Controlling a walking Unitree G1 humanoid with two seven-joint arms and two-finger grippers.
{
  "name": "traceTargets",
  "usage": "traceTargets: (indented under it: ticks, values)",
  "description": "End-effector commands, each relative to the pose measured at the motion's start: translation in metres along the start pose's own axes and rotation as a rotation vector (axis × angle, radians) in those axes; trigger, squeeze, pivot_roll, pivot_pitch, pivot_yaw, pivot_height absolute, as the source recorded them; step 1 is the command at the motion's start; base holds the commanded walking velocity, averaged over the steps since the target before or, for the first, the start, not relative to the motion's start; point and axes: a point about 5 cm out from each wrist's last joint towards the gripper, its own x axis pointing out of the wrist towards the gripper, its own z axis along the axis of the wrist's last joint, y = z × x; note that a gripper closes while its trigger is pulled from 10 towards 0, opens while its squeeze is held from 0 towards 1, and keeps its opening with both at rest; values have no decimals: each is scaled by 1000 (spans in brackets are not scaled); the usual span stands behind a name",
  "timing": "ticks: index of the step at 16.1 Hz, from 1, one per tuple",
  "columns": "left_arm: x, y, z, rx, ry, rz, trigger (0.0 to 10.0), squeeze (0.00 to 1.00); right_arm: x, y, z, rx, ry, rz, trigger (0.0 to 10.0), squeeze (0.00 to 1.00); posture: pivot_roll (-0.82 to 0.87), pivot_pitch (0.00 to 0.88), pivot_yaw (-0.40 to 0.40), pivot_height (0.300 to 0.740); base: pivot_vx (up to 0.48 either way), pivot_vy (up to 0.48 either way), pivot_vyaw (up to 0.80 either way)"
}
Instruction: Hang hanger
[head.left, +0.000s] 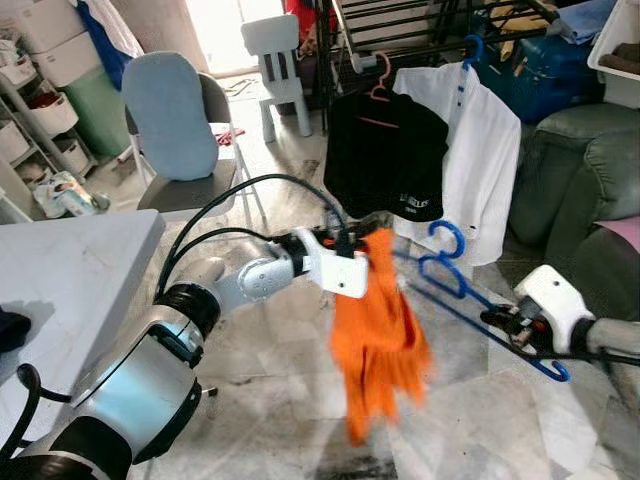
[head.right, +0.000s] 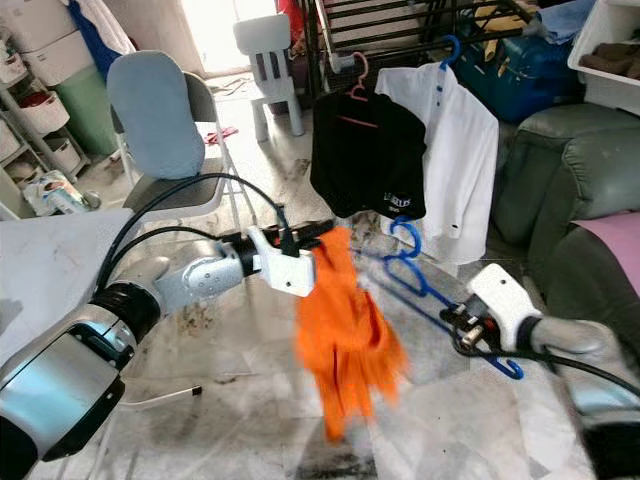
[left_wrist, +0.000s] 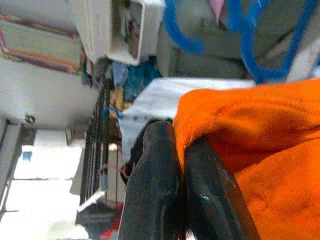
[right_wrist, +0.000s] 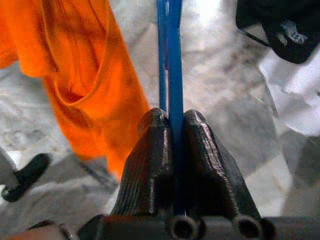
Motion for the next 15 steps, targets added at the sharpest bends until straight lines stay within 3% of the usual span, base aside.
traceTargets:
  ticks: [1,5,8,9,11,15]
  values:
    - [-6,0,-9,19,46,-2,10000,0,-8,-2,18,-23,-68,27,10000,0,-191,0,149,740,0,0,0]
    - [-10,-13,-21,16,164,-45,10000,0,-47,-14,42,-111,-71,83,10000,0,-208,0,158,740,0,0,0]
    - [-12,-12,-29,-106,248,10,10000,0,-49,-5,41,-126,-34,149,10000,0,-216,0,164,740,0,0,0]
    - [-11,-11,-30,-219,271,49,10000,0,-46,1,38,-119,-29,175,10000,0,-219,0,165,740,0,0,0]
    - [-7,-9,-28,-345,277,103,10000,0,-44,9,32,-118,4,218,10000,0,-220,0,165,740,0,0,0]
    - [-7,-10,-30,-370,300,105,10000,0,-51,7,32,-127,36,204,10000,0,-229,0,171,740,0,0,0]
